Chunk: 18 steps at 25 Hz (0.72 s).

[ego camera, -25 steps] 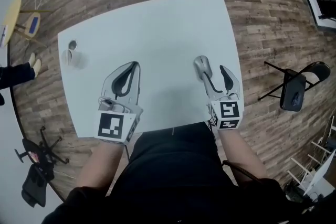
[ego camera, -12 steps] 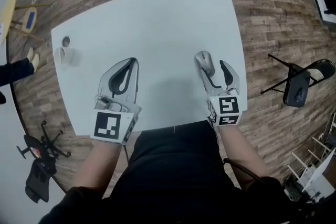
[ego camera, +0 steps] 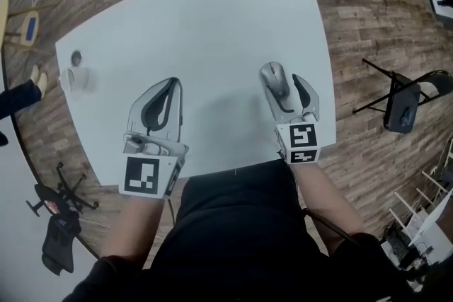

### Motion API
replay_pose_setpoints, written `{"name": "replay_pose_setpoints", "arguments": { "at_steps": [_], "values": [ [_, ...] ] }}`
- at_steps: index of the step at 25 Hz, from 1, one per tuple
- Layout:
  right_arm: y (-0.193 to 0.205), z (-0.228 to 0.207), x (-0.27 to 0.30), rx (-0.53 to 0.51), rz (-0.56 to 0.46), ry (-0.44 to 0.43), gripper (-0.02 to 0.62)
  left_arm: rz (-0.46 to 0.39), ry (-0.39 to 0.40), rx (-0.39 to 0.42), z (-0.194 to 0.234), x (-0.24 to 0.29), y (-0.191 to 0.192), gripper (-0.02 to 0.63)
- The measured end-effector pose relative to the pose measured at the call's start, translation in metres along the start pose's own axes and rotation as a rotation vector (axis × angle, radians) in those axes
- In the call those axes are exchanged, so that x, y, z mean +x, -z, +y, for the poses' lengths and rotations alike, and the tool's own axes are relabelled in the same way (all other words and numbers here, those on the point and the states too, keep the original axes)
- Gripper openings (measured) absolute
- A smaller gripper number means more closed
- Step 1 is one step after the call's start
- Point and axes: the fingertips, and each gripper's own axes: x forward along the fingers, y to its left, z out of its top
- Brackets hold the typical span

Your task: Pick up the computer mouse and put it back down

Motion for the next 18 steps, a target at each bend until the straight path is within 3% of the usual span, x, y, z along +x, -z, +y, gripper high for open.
{"name": "replay_pose_setpoints", "arguments": {
  "at_steps": [5,18],
  "values": [
    [0.009,0.001,0.006,0.001,0.025,-0.001,0.298,-0.024,0.014,-0.079,-0.008,0.004,-0.004,0.000],
    [0.026,0.002,0.023,0.013,0.093,0.003,0.316,0.041,0.013,-0.055,-0.002,0.007,0.015,0.000]
  ]
}}
